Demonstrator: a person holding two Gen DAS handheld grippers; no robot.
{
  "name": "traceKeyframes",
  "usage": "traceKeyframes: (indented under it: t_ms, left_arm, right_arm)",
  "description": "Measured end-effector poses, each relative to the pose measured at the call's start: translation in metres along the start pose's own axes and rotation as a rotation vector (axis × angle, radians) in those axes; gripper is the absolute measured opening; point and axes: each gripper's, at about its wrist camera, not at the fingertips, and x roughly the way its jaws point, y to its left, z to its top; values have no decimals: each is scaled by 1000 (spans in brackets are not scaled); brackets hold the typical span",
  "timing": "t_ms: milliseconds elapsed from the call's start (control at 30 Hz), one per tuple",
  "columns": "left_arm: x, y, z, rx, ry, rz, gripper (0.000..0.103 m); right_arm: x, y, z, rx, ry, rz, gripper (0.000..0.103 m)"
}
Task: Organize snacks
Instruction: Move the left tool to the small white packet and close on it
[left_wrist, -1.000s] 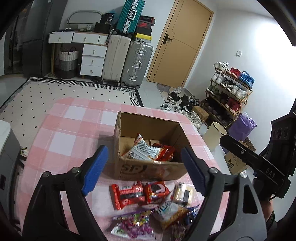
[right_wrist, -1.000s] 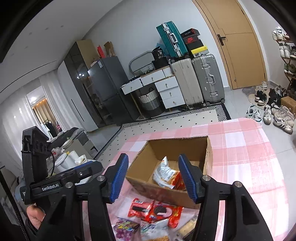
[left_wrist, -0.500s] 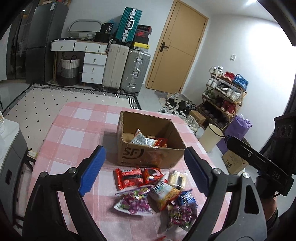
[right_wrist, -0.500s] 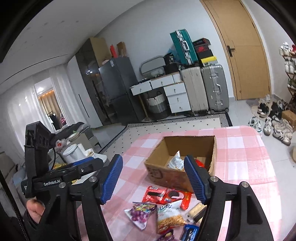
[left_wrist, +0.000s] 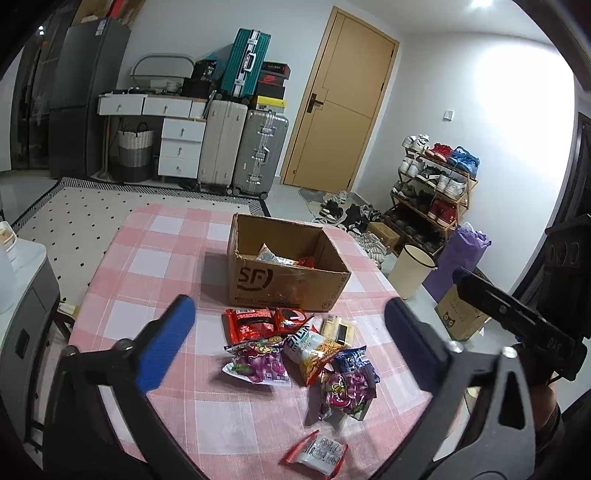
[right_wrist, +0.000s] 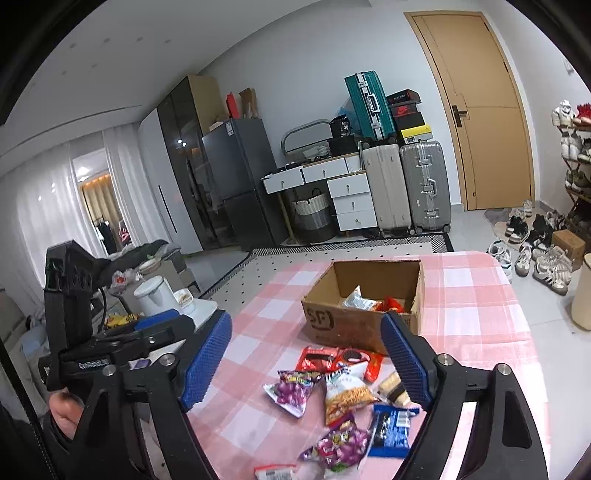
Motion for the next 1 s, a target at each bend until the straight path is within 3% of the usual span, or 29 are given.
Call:
traceKeyframes:
  t_ms: [100,300,533,733,1000]
  left_arm:
    - [-10,-5,-3,11,3,-11,102]
    - [-11,-13,-19,30,57,-38,102]
    - [13,-25,-60,89,171,-72,102]
    - [52,-31,-103,99,312,-99,102]
    - [84,-43,-144,121,425,-140,102]
  right_arm:
    - [-14,4,-9,-2,1,3,95]
    - [-40,4,-27,-14,-6,-10,100]
    - [-53,0,-51,-16,21,-6,102]
    - [-46,-2,-68,-9,57,-6,102]
    - [-35,-6,-86,-1,93,-5,102]
